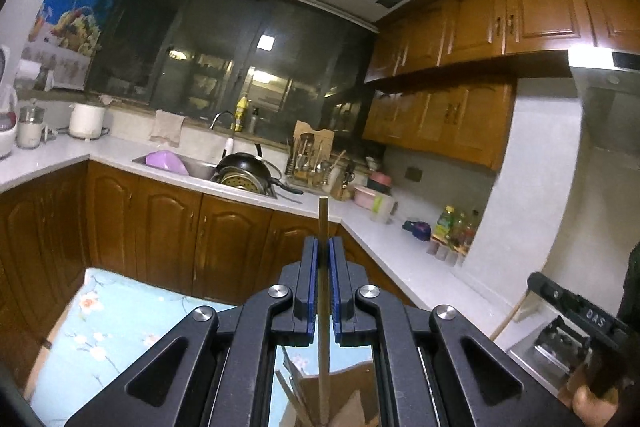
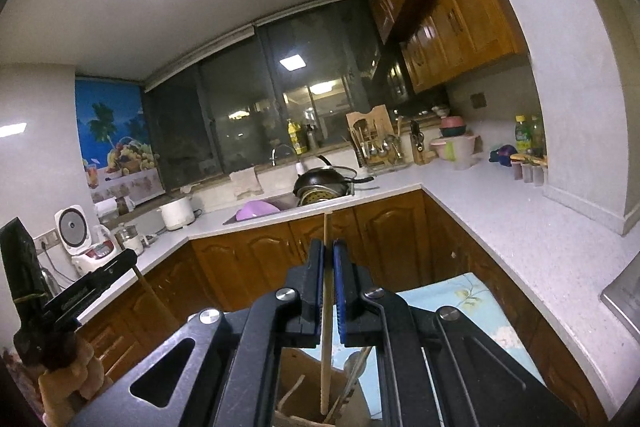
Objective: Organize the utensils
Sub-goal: 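Lower both wooden chopsticks into the holder and open both tools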
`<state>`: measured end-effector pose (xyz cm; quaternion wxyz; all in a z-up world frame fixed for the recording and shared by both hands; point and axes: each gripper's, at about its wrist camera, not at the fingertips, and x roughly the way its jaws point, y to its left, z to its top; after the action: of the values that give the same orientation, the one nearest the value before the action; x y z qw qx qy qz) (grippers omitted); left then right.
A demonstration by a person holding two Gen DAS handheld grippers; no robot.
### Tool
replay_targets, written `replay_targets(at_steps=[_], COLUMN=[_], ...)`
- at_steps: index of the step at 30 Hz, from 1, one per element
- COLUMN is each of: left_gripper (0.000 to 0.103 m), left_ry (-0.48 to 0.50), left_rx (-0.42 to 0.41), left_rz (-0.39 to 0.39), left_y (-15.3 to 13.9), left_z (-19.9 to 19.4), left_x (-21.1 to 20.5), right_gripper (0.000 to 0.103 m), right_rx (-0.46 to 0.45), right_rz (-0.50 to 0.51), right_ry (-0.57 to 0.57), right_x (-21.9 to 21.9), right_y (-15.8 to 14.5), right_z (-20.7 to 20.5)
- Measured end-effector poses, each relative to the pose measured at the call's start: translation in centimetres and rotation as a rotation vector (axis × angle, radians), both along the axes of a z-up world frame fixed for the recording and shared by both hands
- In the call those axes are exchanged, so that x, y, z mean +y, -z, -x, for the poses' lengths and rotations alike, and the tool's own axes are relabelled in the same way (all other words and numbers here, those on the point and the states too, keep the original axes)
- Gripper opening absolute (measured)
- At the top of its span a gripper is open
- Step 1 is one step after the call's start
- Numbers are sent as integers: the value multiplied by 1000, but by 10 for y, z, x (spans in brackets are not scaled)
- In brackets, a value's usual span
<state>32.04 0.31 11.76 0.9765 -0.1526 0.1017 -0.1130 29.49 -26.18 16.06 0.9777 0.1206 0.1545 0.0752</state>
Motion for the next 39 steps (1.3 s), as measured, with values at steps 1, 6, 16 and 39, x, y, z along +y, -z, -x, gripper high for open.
replay_targets(at_steps=[1, 6, 16, 39], left_gripper=[3, 3, 4, 8], left_ry=[-2, 0, 37, 62], left_rx=[7, 56, 162, 218], left_rz=[4, -24, -69, -84], left_y=[7, 41, 70, 43], left_z=[-4, -19, -34, -33], left_x=[-3, -23, -34, -17], right_gripper=[5, 5, 5, 20], right_rx=[8, 52, 179, 197], right_rz=[-3, -9, -32, -60], right_ry=[1, 3, -27, -23], right_x=[0, -1, 5, 2], right_y=[6, 30, 78, 82], right_z=[-2, -8, -18, -15])
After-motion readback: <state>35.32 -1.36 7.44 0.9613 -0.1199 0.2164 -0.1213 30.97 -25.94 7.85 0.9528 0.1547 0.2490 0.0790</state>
